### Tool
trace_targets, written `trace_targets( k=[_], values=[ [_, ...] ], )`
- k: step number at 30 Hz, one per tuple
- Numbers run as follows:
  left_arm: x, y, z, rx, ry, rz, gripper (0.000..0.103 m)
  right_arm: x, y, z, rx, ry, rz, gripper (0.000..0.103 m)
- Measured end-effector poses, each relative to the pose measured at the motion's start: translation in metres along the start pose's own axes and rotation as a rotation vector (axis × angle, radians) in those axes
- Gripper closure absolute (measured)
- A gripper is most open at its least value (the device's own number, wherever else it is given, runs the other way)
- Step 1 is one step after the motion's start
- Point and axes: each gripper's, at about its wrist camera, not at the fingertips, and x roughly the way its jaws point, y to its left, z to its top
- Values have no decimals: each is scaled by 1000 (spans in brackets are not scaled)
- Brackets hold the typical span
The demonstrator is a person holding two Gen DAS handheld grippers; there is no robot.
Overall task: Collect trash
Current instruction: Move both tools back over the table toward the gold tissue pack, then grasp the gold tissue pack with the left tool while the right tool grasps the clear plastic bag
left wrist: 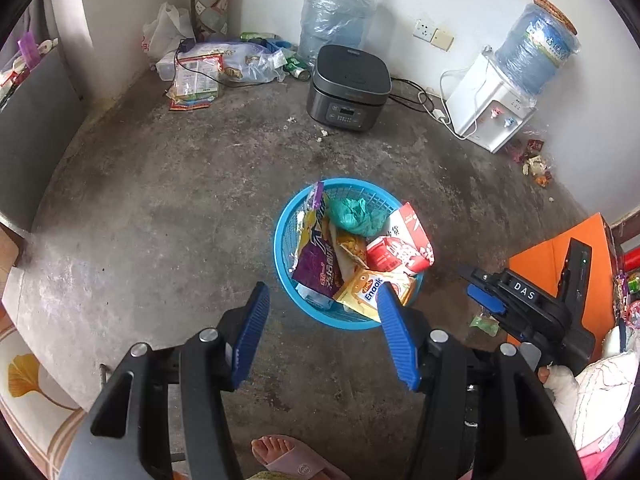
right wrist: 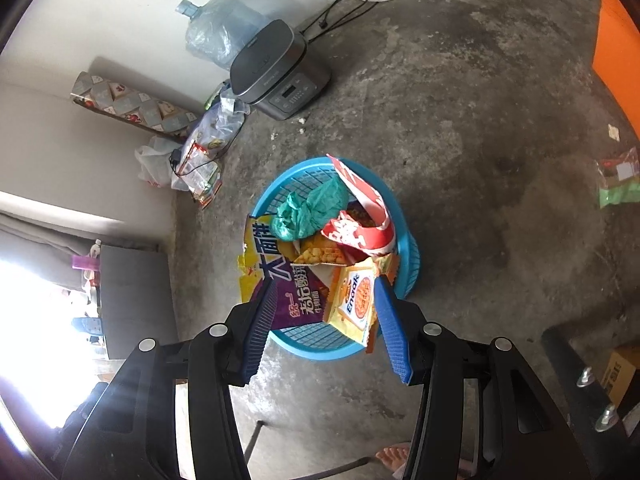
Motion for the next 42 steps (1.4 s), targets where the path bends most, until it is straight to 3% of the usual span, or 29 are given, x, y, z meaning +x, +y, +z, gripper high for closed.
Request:
trace_targets(
  k=[5,10,15,18,21,25,30,38,42],
  values=[
    [-56,20,-10,-16,-77,21,48,-24,30,-9,-113,-22,58,55],
    [-145,64,-48,-34,-138,86,44,-43,80,-48,-328,43,215,55],
    [-256,131,-142,-146,-230,248,39,-57,148,-108,-550,174,418,55],
    [-313,171,-218,-270,-278,391,37,-68,186,-152,-700,254,507,54],
    [-351,200,-294,-429,-299,449,37,-74,214,-194,-790,366,579,54],
    [-372,216,-375,-574,-319,426,36,-81,237,-253,-895,522,627,54],
    [-361,218,-435,-681,-341,348,37,-91,253,-324,-1058,662,623,54],
    [-353,231,-474,-744,-453,234,38,-99,269,-422,-1294,819,562,54],
    [-348,248,-467,-733,-499,181,51,-121,267,-462,-1422,889,582,56]
  ],
)
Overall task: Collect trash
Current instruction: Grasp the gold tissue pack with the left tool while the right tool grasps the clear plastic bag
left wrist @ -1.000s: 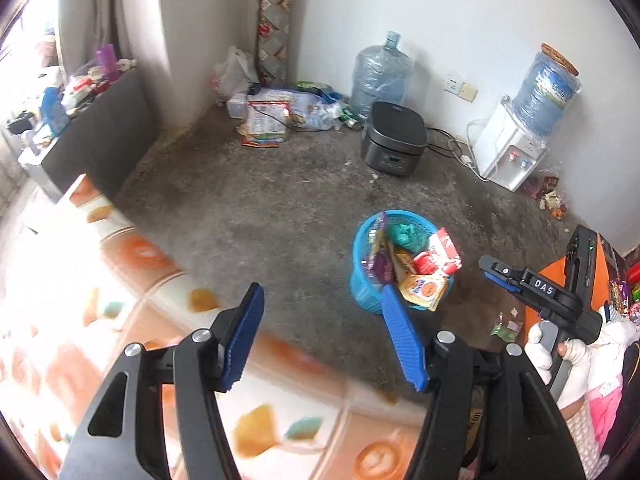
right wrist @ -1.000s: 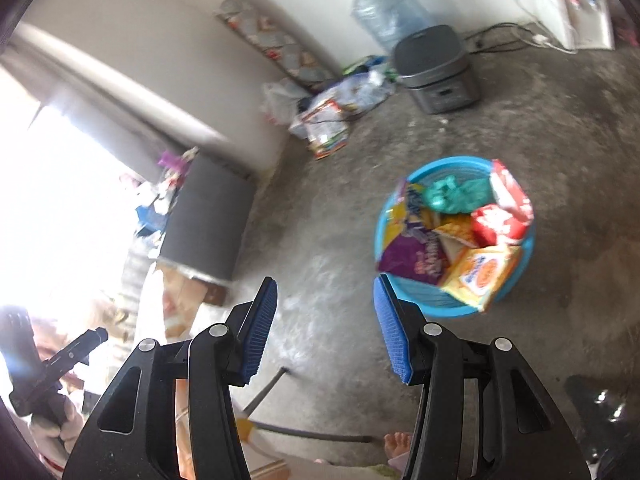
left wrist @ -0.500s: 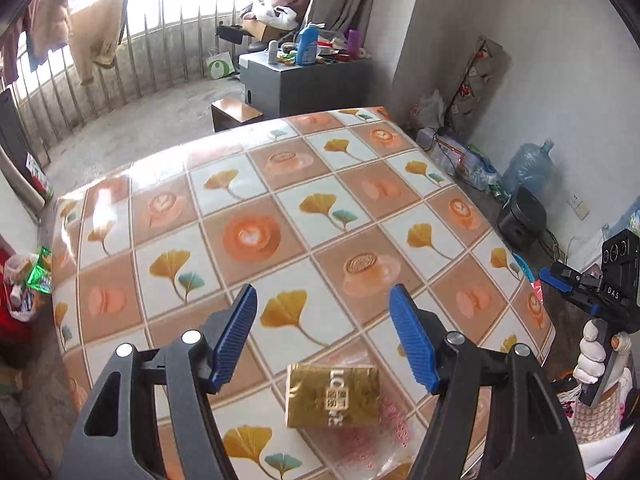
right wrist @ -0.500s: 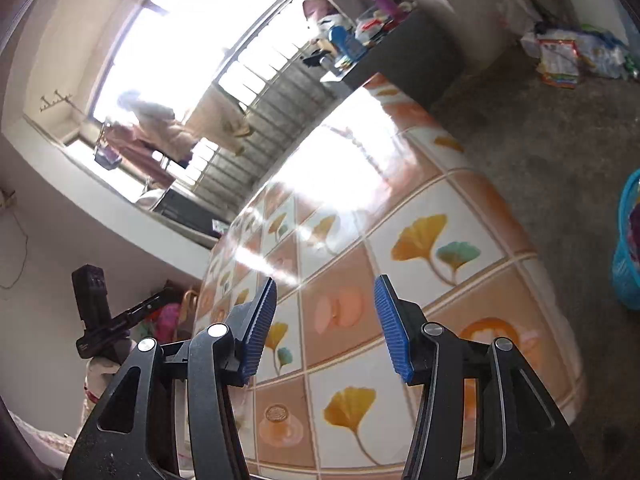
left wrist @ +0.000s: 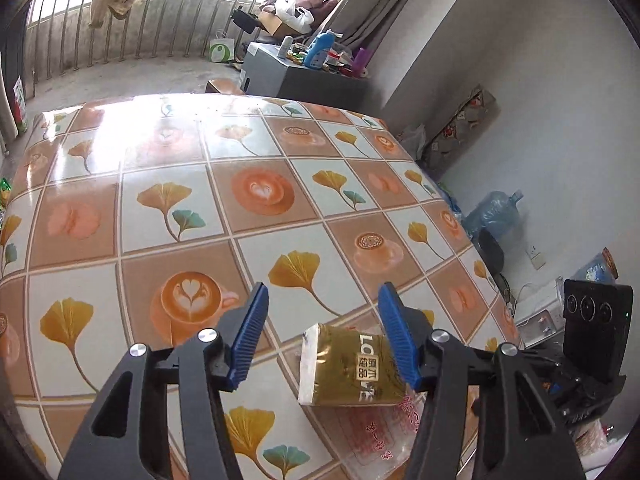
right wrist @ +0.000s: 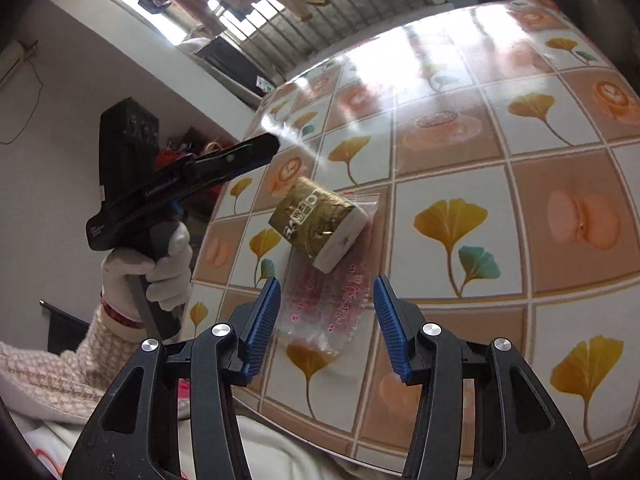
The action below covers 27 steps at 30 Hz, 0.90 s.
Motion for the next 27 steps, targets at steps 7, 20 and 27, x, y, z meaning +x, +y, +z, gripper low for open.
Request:
trace_targets(
  k=[7,20,27],
  values=[
    [31,-3,7,68,63,-28,70,19,47,-20,-146,167,147,62],
    [42,7,-25,23,172,-41,73,34,4,-38,138,216,33,72],
    [29,11,-38,-34,173,-51,73,26,-18,-34,287,100,26,72]
  ],
)
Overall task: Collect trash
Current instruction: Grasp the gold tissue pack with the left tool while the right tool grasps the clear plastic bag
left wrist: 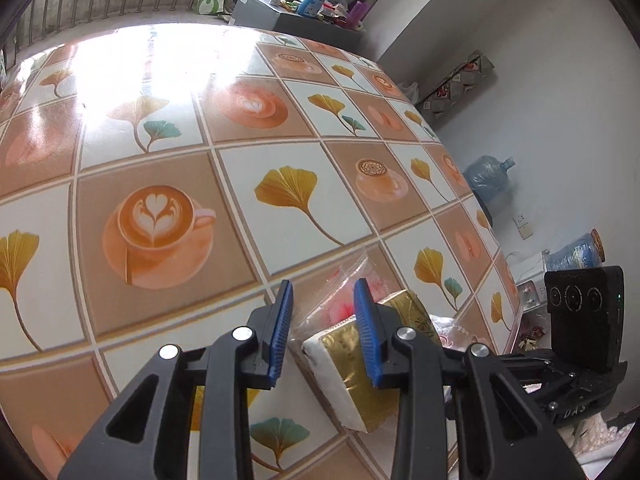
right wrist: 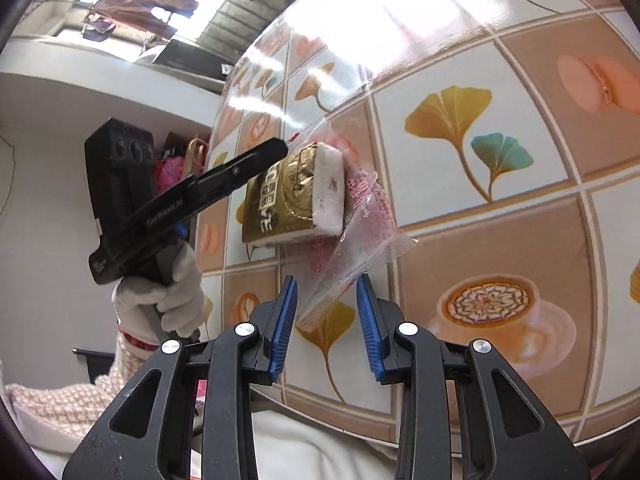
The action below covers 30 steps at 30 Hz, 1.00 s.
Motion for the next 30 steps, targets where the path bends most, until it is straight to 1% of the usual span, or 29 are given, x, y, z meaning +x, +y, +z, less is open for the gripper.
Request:
trace_targets(
  k=[5,7,9,12,13,14,15,17,18,19,20,23,25,27,29,30],
  values=[
    [-3,-4,-14,-40,12,-26,73,-11,-9,4,56,-92,-50,73],
    [-3,-7,-20,-48,16,-40,73,-10,-11,1,68,-118,-76,78],
    [-4,-9,-25,-64,24,-56,73,-7,-11,-2,75,-133,-99,88],
    [-9,-8,-28,-90,20,-98,73,-9,-14,-3,77,-146,-103,93],
    [-12,-10,-28,-82,11,-109,69,-8,-14,-5,73,-151,-105,94],
    [-15,-14,-27,-63,1,-113,63,-7,-13,-6,67,-153,-108,94],
    [-17,-19,-26,-40,-8,-114,59,-6,-12,-6,64,-156,-112,94],
    [-21,-31,-25,20,-17,-114,47,-17,-12,-2,65,-156,-112,94],
    [-20,-38,-24,52,-17,-107,44,-27,-16,3,68,-156,-109,94],
    [-19,-45,-25,91,-15,-93,38,-26,-15,6,71,-156,-105,94],
    [-18,-52,-25,126,-12,-73,36,-30,-18,5,74,-157,-102,94],
    [-13,-65,-27,207,-12,-15,34,-34,-23,5,77,-160,-104,94],
    [-17,-67,-25,218,-27,-8,34,-38,-25,4,79,-161,-106,94],
    [-27,-64,-21,209,-68,1,34,-39,-27,3,79,-161,-106,94],
    [-39,-60,-17,204,-118,24,34,-40,-27,3,78,-161,-103,94],
    [-44,-60,-16,208,-133,20,34,-40,-28,2,77,-161,-102,94]
  ],
)
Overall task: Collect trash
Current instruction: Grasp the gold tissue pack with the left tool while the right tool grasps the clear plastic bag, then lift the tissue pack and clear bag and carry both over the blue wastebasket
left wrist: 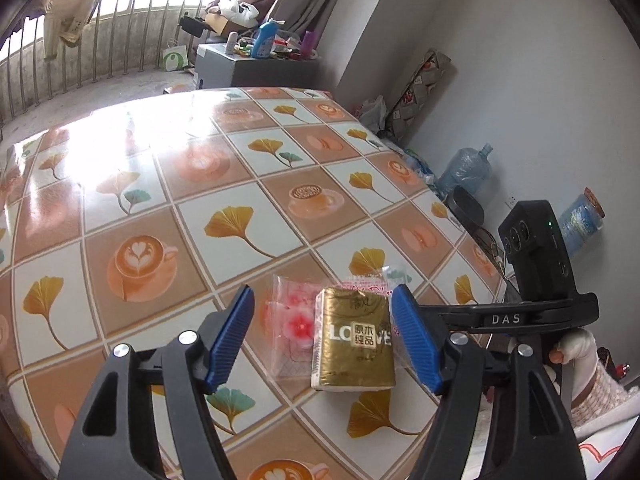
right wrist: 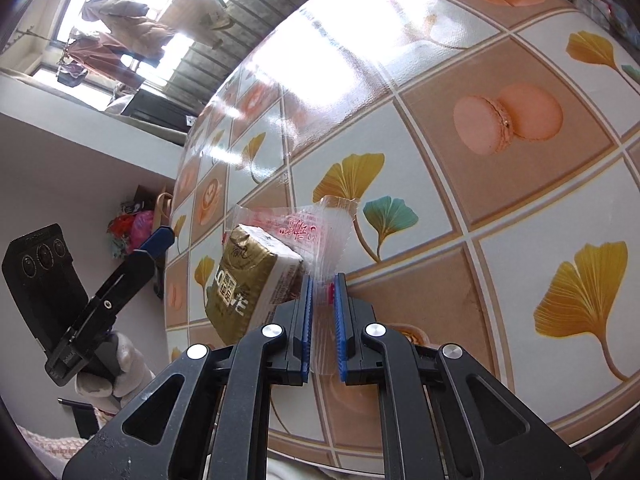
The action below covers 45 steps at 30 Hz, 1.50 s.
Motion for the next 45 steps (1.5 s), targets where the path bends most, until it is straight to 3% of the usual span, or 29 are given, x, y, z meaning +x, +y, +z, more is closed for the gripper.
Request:
trace_targets(
  k=[4,7,11,18,26,29,45],
  values=[
    [8,-11,-1,41,56,-65,34,-1,-2,0,4,-3,13,94],
    [33,-25,-13,97,160,-20,34,-2,-3,-1,13,-4,20,95],
    [53,-29,-21,98,212,-10,34,-4,-5,-2,14,-3,21,94],
    [64,-31,-19,106,224,39,34,-6,-8,-2,20,-1,34,94],
    [67,-41,-21,171,228,123,44,-8,-11,-2,19,2,48,94],
    [68,-44,-21,181,230,129,49,-9,-13,-1,27,4,55,94],
    [56,-47,-13,188,179,173,51,-13,-15,-3,29,-10,58,96]
  ],
)
